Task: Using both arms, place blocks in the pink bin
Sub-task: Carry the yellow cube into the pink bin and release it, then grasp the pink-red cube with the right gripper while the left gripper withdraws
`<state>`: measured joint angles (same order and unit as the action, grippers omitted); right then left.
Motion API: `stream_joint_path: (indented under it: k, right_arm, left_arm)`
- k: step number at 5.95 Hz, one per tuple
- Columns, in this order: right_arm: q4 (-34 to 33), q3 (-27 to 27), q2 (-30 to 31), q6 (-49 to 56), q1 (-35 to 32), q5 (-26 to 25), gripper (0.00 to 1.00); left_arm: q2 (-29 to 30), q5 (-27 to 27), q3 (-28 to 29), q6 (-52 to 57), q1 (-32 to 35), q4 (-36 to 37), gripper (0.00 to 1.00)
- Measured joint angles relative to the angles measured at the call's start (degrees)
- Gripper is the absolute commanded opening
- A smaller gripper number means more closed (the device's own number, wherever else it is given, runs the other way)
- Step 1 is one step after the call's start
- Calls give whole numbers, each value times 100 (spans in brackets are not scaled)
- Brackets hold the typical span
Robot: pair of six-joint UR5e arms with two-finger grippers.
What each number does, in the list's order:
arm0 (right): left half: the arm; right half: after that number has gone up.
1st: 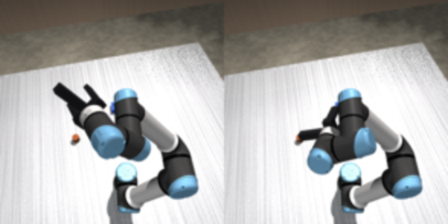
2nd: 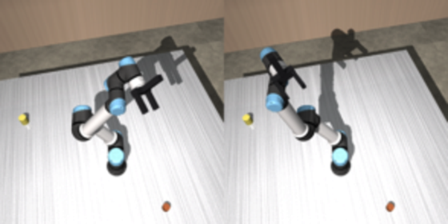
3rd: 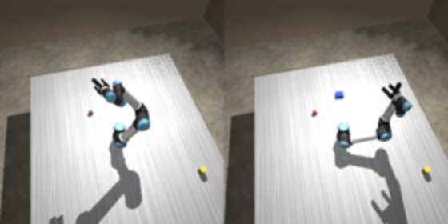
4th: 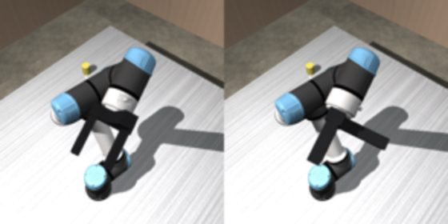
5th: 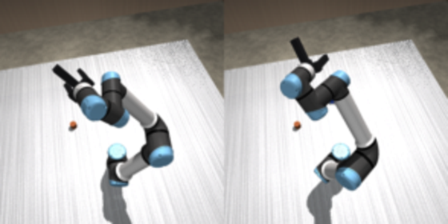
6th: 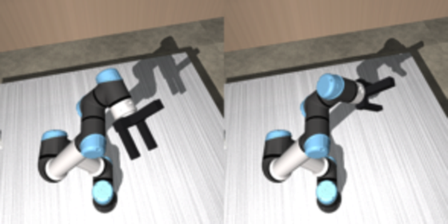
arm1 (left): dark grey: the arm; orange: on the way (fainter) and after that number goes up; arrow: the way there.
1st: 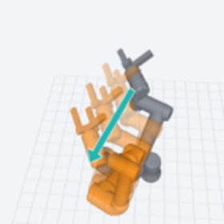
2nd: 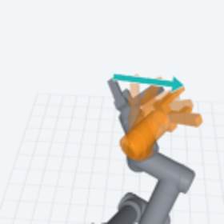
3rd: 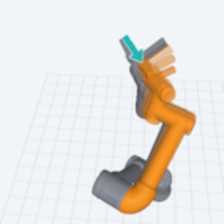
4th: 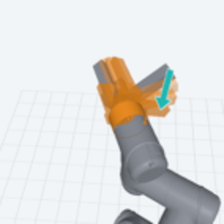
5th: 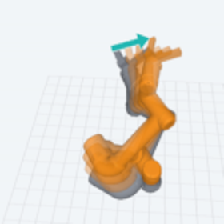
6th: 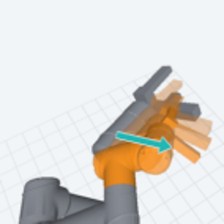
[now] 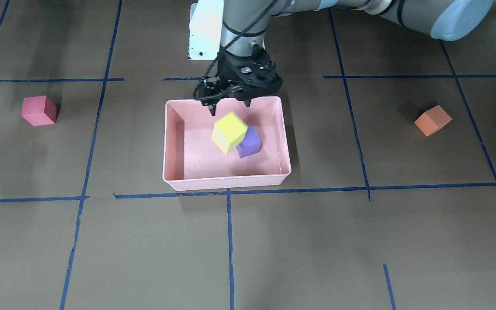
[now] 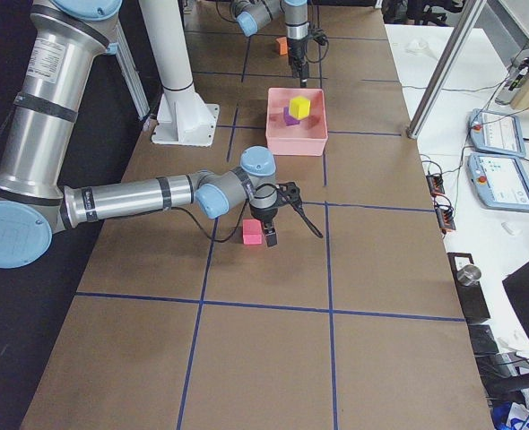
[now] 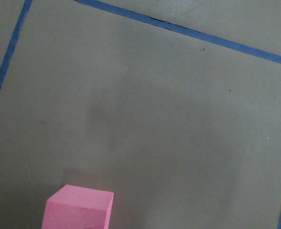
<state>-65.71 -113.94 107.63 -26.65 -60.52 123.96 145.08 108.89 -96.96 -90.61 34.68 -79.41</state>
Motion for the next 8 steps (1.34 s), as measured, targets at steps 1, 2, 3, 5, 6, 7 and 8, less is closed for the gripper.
stream_joint_path:
  k: [1,2,3,5,6,7,8]
  right_arm:
    - [422,94,-59,-812,362,-74,100]
    - [709,144,-188,-1594,810,-268,100]
    - [846,190,-298,-2081,1176,-495,100]
    - [901,330,-307,-2240,1487,-727,100]
    - [897,361,-247,-2219,1559,-775,100]
    - [894,383,-176,-2203,1671,-856,99]
    - [891,446,-125,-2198,1813,-954,67]
  left_arm:
    - [62,-70,40,-14,-45,3,100]
    - [73,-89,42,-17,-61,2,100]
    - [73,-97,36,-18,-64,-2,100]
    - [64,-107,26,-18,-93,-4,100]
    - [55,-138,27,-16,-137,-4,100]
    - [50,-205,31,-11,-202,-4,100]
    - [44,-256,32,-7,-252,-4,100]
